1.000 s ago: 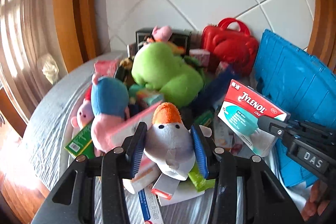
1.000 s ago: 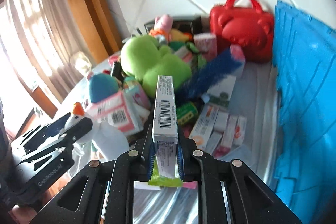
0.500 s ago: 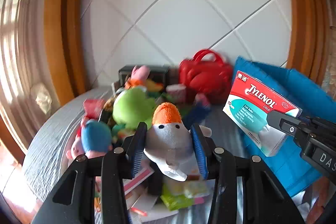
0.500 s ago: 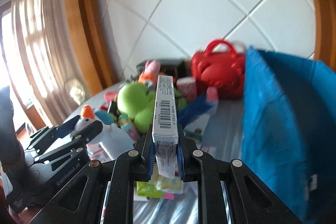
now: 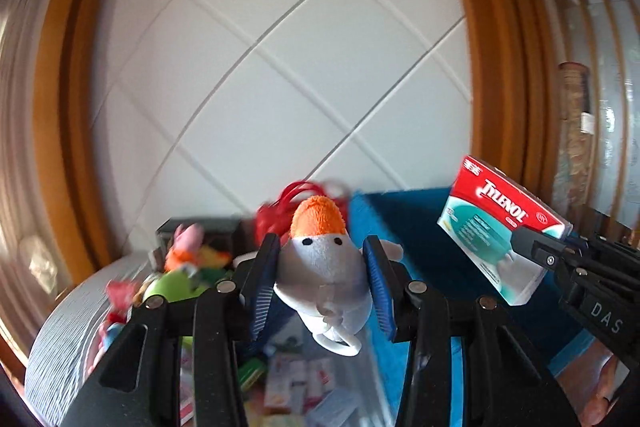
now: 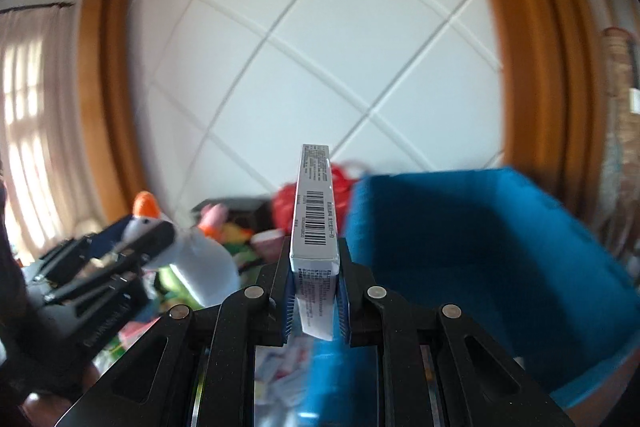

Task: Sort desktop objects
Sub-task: 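Carry the duck plush and white box into the blue crate and release both, then withdraw both tools from the crate back over the heap, then grasp the pink-white tissue pack with the left tool while the right tool grasps a yellow wrapped pack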

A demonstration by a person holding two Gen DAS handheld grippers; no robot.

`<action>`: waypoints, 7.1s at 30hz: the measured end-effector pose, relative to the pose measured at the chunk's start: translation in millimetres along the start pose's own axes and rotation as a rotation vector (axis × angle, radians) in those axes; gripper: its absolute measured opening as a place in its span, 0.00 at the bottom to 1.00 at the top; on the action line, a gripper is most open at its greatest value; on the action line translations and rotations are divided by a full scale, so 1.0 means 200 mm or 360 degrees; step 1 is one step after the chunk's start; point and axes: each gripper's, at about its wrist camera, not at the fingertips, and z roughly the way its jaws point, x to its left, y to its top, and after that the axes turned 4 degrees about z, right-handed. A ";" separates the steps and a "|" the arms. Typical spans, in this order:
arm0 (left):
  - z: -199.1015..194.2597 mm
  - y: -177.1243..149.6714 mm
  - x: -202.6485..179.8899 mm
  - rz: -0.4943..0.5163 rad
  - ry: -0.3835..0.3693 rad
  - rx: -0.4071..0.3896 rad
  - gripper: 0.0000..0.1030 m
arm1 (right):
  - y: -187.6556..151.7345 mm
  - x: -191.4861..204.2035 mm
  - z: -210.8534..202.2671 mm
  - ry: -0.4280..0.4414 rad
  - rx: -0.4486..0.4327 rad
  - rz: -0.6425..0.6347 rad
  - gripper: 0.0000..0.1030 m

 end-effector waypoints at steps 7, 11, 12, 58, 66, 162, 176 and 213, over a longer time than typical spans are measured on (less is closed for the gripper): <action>0.09 0.12 -0.38 0.0069 -0.0202 -0.0013 0.41 | 0.03 -0.37 -0.01 -0.0324 -0.0011 -0.0060 0.17; 0.19 0.13 -0.63 0.0117 -0.0296 0.0046 0.41 | 0.04 -0.61 0.08 -0.0417 0.0075 -0.0036 0.17; 0.23 0.14 -0.68 0.0128 -0.0316 0.0070 0.41 | 0.04 -0.65 0.09 -0.0427 0.0093 -0.0034 0.17; 1.53 -0.09 -1.14 0.0108 -0.0206 0.1110 0.65 | 0.06 -1.32 1.19 -0.0539 0.1136 0.0056 0.18; 1.53 -0.10 -1.15 0.0109 -0.0225 0.1121 0.65 | 0.06 -1.33 1.22 -0.0594 0.1126 0.0021 0.58; 0.72 -1.46 1.14 0.0037 0.0214 0.1324 0.95 | -1.35 0.53 1.27 0.0234 0.1600 -0.0035 1.00; 0.65 -1.42 1.16 -0.0078 0.0173 0.1249 0.71 | -1.43 0.69 1.35 0.0184 0.1605 -0.0018 0.09; 0.30 -1.19 1.14 -0.0312 0.0261 0.0989 0.63 | -1.14 0.71 1.06 0.0262 0.1301 -0.0128 0.07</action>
